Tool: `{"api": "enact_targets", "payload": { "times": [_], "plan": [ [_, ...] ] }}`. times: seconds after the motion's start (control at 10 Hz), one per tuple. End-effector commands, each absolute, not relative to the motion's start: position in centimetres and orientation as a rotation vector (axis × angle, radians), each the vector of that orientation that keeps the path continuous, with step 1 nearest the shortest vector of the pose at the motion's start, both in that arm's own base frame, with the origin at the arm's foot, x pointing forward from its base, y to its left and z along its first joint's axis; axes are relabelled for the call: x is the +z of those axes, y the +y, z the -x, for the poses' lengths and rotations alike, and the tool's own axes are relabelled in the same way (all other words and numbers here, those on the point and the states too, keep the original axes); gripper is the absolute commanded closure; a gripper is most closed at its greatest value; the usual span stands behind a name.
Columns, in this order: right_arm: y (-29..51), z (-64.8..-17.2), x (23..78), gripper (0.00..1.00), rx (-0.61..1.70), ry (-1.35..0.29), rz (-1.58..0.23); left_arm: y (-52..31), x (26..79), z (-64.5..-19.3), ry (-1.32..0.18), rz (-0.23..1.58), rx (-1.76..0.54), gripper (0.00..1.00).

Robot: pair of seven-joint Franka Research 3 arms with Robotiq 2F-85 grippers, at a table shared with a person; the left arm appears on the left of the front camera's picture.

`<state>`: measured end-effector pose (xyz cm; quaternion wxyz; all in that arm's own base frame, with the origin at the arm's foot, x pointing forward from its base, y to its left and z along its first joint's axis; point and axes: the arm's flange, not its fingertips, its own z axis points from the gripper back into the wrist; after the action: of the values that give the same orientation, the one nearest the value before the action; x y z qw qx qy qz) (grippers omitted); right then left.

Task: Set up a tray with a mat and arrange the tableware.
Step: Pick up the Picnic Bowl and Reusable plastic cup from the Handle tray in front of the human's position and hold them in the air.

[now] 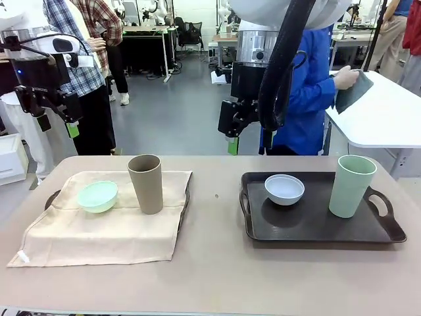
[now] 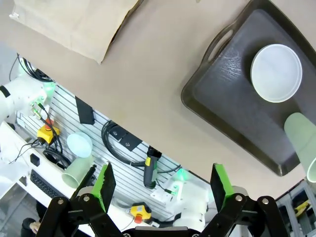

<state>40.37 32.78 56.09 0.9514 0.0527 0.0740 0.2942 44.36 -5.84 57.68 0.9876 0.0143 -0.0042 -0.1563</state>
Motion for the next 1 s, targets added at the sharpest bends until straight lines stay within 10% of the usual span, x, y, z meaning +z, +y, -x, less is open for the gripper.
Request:
{"api": "enact_targets", "payload": {
  "times": [0.0,0.9],
  "plan": [
    [30.6,-39.2,56.3,0.0,0.549,0.11,-0.084,-6.1,58.1,-43.5,-0.032,-0.011,-0.389,0.14],
    [1.7,-29.8,57.3,0.0,0.019,-0.231,-0.504,2.9,59.8,-45.3,0.035,0.509,-0.303,0.14]
  ]
}}
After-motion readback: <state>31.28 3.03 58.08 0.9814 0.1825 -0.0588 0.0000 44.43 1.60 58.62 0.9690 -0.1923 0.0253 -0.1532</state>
